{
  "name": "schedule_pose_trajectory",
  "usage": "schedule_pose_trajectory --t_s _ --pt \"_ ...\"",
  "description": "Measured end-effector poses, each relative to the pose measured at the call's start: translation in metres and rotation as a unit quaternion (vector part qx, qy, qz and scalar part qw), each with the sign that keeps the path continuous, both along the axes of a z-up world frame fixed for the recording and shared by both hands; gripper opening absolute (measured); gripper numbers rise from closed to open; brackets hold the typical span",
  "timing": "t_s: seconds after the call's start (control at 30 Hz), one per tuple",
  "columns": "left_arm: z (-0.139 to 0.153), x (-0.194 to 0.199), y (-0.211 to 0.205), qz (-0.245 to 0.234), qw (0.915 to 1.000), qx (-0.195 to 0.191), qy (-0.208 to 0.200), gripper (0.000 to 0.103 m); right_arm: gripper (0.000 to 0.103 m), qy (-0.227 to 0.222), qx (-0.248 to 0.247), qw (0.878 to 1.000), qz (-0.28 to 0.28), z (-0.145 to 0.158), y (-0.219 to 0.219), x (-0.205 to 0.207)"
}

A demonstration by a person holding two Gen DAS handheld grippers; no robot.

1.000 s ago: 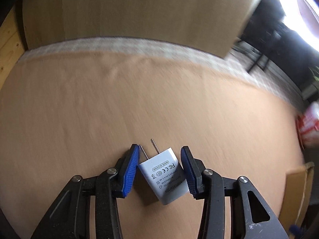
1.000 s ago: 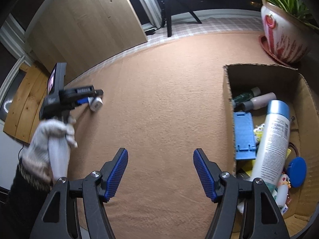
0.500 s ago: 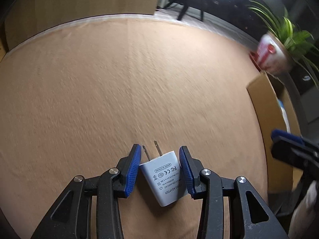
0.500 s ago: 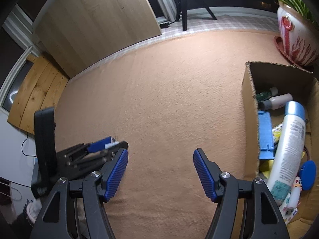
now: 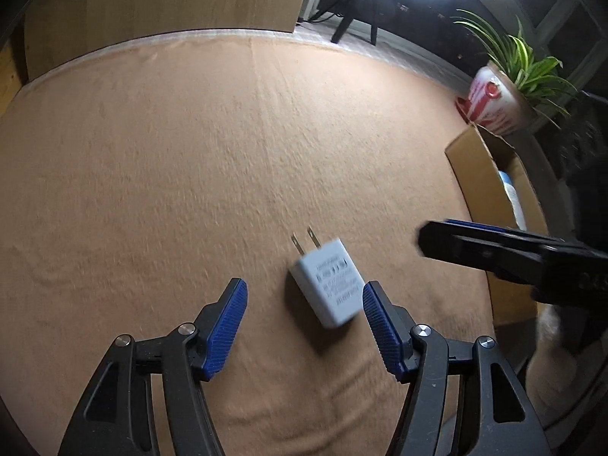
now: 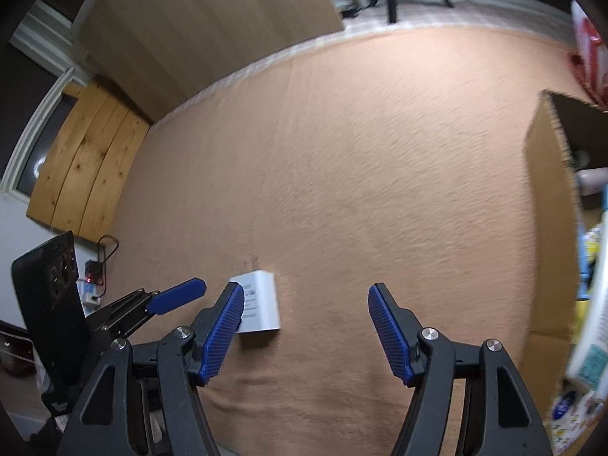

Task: Organize objects
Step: 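Grasp the white charger plug with the left tool while the right tool closes on it, then carry the charger plug into the box and open the tools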

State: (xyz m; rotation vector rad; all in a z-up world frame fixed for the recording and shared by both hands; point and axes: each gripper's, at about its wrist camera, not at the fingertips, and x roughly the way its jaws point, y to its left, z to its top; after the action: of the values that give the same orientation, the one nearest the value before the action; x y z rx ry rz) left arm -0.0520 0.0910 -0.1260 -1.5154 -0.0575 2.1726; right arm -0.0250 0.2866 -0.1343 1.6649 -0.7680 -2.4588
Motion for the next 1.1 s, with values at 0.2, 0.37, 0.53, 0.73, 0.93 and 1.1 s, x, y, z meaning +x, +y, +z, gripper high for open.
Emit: schedule_pose_trajectory --t_s 0.2,0.37,0.53,0.73,0.93,1.1 --pt "-0.004 0.011 -0.003 -0.012 0.9991 0.031 -0.025 0.060 0.064 -0.021 -0.030 0.999 0.037 -0.015 -0.015 -0.012" --pt "-0.011 0.007 0.001 -0.012 0.9979 0.049 -0.040 0.053 0.047 -0.038 -0.041 0.997 0.062 -0.026 -0.025 -0.018" --pt "-0.016 0.006 0.002 -0.012 0.9976 0.051 -0.046 0.051 0.041 -0.048 -0.045 0.995 0.071 -0.034 -0.031 -0.021" --pt "-0.020 0.003 0.002 -0.010 0.9974 0.053 -0.049 0.045 0.030 -0.054 -0.049 0.995 0.073 -0.035 -0.039 -0.024" --pt "-0.008 0.008 0.009 -0.021 0.9980 0.048 -0.035 0.045 0.029 -0.034 -0.040 0.997 0.064 -0.016 -0.039 -0.016" --pt "0.017 0.015 0.027 -0.047 0.9977 0.049 -0.004 0.045 0.029 -0.005 -0.036 0.999 0.034 0.016 -0.025 0.001"
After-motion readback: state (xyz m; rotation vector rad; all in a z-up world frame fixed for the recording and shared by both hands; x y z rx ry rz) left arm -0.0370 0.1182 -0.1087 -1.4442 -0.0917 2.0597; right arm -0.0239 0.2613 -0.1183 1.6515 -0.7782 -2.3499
